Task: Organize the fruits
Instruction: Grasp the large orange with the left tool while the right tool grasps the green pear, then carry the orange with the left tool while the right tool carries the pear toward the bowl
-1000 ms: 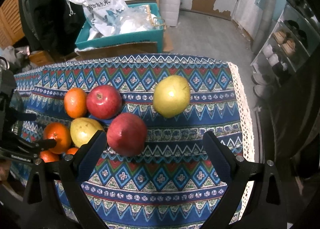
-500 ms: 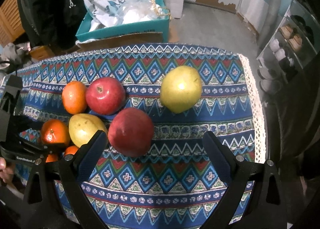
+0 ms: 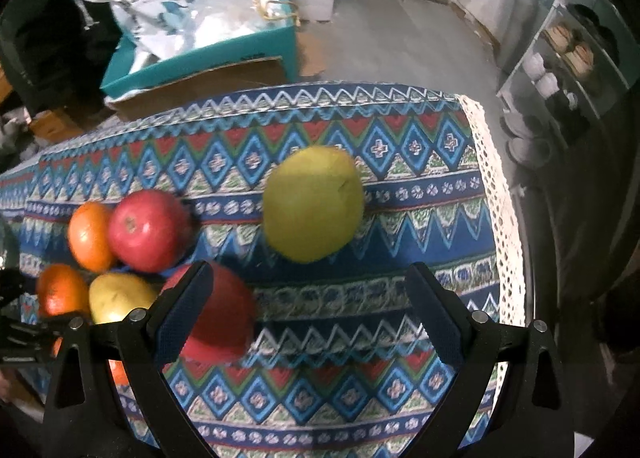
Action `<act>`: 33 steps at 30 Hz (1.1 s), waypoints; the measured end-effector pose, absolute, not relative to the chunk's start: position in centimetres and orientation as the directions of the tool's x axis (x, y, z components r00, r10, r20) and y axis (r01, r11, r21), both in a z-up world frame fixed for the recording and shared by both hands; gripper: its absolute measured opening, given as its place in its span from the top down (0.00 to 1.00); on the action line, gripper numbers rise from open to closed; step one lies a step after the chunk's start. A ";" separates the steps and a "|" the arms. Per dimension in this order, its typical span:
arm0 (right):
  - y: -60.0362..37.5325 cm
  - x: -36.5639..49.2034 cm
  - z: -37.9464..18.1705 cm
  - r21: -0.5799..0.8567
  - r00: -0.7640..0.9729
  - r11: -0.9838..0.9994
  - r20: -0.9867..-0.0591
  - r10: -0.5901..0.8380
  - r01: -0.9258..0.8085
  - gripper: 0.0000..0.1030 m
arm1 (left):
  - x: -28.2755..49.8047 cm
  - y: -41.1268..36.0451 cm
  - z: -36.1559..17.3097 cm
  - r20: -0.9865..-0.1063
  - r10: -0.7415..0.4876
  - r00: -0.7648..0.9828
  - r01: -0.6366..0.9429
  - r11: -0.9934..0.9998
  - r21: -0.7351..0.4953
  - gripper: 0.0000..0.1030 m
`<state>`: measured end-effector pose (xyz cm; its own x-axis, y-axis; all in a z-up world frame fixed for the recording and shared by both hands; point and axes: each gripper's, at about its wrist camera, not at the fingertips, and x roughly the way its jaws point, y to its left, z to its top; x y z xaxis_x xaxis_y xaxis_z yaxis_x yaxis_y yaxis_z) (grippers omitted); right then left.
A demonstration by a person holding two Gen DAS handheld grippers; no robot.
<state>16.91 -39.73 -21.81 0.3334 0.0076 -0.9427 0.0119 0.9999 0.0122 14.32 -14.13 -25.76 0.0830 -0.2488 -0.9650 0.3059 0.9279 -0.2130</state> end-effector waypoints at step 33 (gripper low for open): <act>-38.9 20.4 -26.1 -0.013 0.310 1.000 -0.951 -0.014 0.004 0.33 | 18.1 -9.7 -23.0 -0.945 -0.243 0.219 0.223 0.955 -0.194 0.34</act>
<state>20.42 -38.94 -26.12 0.3096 -0.0137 -0.9508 0.0039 0.9999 -0.0132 18.06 -9.69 -23.02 0.2191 -0.2432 -0.9449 0.2232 0.9552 -0.1942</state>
